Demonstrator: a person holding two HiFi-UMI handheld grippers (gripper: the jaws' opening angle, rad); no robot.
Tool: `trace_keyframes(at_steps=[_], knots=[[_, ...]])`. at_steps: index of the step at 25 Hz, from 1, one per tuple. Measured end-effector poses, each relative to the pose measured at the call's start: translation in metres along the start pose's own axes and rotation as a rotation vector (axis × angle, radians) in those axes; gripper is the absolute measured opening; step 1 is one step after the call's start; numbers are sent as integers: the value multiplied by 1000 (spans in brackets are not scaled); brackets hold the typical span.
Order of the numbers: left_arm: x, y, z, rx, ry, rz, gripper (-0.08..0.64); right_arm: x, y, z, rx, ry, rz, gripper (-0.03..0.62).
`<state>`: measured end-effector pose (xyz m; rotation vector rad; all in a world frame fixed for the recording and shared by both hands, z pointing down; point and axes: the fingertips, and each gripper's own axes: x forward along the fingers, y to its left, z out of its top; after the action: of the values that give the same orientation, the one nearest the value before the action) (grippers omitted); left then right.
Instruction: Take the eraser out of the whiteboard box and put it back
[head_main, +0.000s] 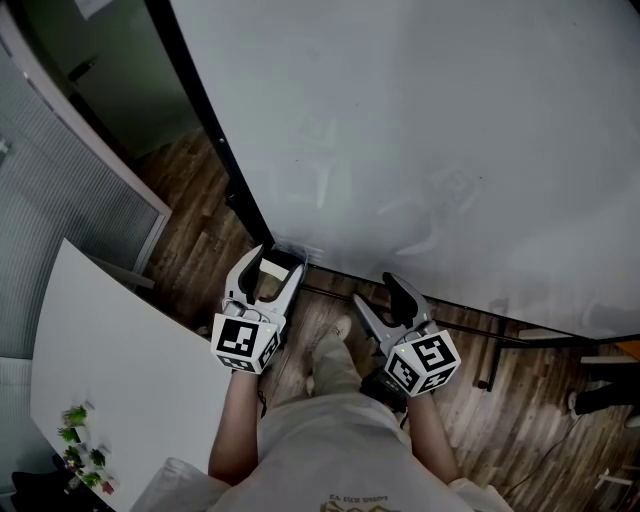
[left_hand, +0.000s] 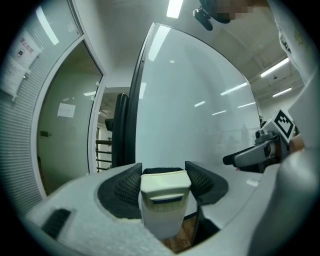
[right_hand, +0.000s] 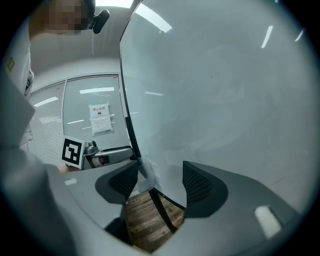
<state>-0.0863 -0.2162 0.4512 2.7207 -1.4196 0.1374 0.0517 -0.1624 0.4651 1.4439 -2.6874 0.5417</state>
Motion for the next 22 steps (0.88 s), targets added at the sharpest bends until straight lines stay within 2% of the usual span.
trace_keyframes(at_steps=[22], knots=[[11,0,-22,17,52,0,268,0,-6,-5,3,20,-1,282]])
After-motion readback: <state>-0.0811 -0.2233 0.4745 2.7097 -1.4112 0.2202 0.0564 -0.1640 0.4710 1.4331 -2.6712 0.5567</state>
